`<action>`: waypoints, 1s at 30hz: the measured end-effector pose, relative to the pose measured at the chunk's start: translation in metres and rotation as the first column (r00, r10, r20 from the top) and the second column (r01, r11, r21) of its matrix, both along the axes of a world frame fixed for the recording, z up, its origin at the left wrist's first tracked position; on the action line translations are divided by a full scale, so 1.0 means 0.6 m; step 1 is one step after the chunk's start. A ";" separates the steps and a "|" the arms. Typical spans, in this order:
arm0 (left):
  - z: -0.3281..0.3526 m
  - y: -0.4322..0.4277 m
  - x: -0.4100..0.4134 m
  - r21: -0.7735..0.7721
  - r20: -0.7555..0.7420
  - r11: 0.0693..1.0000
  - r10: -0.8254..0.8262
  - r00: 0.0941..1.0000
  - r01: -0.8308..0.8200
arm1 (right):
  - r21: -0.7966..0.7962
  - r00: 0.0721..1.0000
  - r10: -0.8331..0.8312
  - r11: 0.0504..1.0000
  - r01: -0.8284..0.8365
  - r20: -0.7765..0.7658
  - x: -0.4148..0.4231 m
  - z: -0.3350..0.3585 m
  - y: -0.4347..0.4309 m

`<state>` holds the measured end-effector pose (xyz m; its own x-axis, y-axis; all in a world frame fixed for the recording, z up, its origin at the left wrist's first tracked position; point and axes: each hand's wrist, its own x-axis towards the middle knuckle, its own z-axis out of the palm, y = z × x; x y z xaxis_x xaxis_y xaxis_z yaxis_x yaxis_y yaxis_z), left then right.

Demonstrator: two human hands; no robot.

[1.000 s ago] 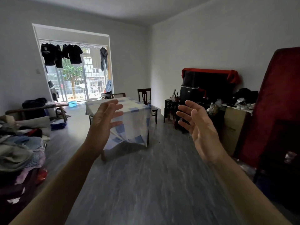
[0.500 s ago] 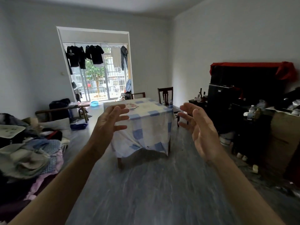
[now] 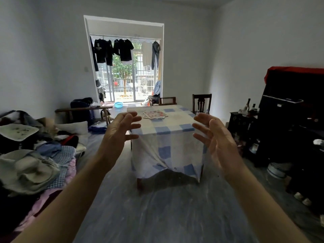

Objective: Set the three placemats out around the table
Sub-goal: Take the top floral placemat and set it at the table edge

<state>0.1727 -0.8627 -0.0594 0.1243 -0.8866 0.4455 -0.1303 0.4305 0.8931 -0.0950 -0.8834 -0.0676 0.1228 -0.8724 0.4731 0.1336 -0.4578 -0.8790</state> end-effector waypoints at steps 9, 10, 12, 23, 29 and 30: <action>0.005 -0.310 0.134 -0.021 -0.101 1.000 -0.013 0.995 0.011 | -0.018 0.999 -0.005 1.000 0.004 -0.042 0.142 0.025 -0.297; 0.001 -0.339 0.144 -0.016 -0.105 1.000 -0.017 0.994 0.016 | -0.010 0.999 -0.003 1.000 0.002 -0.040 0.153 0.023 -0.327; -0.013 -0.392 0.160 0.005 -0.093 1.000 -0.026 0.995 0.026 | 0.009 1.000 -0.008 1.000 0.008 -0.030 0.172 0.015 -0.385; -0.056 -0.738 0.271 0.064 -0.021 0.996 0.058 0.998 -0.057 | 0.078 0.998 0.043 0.996 -0.046 0.044 0.285 -0.064 -0.760; -0.026 -0.952 0.330 0.052 0.009 0.995 0.083 0.996 -0.084 | 0.107 0.997 0.038 0.993 -0.045 0.070 0.344 -0.052 -0.984; -0.024 -0.985 0.341 0.053 0.000 0.995 0.085 0.996 -0.085 | 0.108 0.997 0.039 0.993 -0.046 0.067 0.354 -0.051 -1.017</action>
<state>0.3775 -1.4534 -0.0738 0.2012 -0.8951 0.3978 -0.1622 0.3701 0.9147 0.1174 -1.4937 -0.0983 0.1327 -0.9141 0.3833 0.2093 -0.3521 -0.9123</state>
